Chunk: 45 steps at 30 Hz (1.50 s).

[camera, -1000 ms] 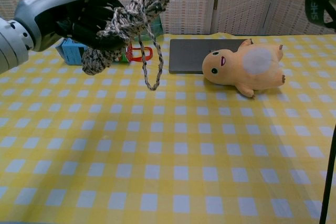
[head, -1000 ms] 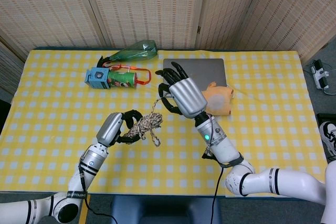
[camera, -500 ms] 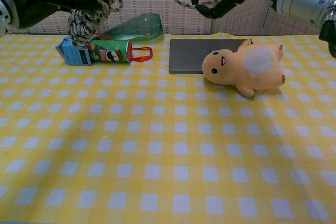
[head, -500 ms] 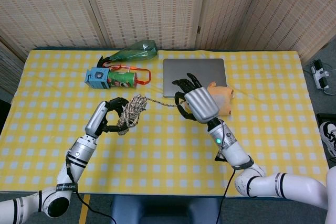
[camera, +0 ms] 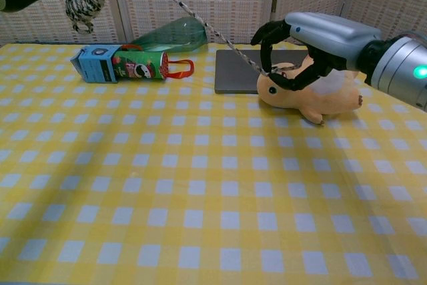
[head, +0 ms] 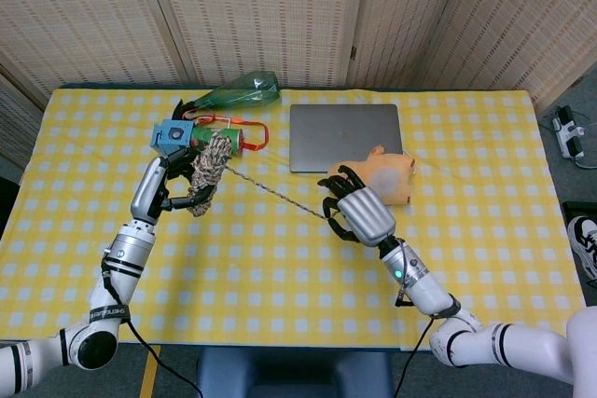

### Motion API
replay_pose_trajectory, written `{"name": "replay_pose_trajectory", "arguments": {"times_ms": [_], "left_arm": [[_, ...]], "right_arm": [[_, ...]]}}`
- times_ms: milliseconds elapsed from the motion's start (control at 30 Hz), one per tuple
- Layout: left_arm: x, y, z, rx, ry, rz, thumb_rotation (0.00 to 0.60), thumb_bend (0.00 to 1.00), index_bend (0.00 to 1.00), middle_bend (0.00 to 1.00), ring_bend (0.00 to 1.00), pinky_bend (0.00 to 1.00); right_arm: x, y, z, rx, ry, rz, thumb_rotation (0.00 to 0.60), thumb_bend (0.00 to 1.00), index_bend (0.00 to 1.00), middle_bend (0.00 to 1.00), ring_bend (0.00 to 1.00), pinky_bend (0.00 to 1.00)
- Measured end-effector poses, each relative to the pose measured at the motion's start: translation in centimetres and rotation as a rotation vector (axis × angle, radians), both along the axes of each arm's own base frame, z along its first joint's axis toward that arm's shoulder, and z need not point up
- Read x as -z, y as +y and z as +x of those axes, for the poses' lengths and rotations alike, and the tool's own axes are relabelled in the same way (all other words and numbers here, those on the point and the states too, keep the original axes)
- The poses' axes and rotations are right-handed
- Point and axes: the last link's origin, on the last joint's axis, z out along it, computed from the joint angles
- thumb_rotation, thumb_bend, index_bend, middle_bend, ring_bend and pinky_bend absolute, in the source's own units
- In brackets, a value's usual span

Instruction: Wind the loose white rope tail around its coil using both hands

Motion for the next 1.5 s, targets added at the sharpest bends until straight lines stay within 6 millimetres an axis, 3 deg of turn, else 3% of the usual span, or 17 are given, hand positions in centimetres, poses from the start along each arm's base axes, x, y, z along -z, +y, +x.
{"name": "replay_pose_trajectory", "arguments": {"times_ms": [300,533,733,1067,1500], "left_arm": [[-0.4,0.8,0.1,-0.039,0.031,0.019,0.600,0.66,0.69,0.74,0.64,0.61],[-0.5,2.0,-1.0,-0.116,0.186,0.117,0.600,0.66,0.69,0.74,0.64,0.61],[-0.3,2.6,-1.7,-0.169,0.211,0.137,0.600,0.66,0.69,0.74,0.64,0.61],[0.9,2.6,-2.4,-0.166,0.443,0.213,0.600,0.66,0.69,0.74,0.64,0.61],[4.4,0.5,-1.5,-0.019,0.648,0.273,0.600,0.66,0.69,0.74,0.64,0.60]], "right_arm": [[2.1,2.0,0.3,-0.052,0.024,0.064,0.600,0.57,0.68,0.22,0.16,0.04],[1.7,3.4,1.0,-0.096,0.014,0.083,0.600,0.57,0.68,0.22,0.16,0.04],[1.3,4.3,1.5,-0.132,0.029,0.093,0.600,0.57,0.68,0.22,0.16,0.04],[-1.0,5.4,5.6,-0.263,-0.016,0.065,0.600,0.57,0.68,0.22,0.15,0.04],[-4.7,3.1,12.1,-0.325,-0.083,-0.036,0.600,0.57,0.68,0.21,0.15,0.04]]}}
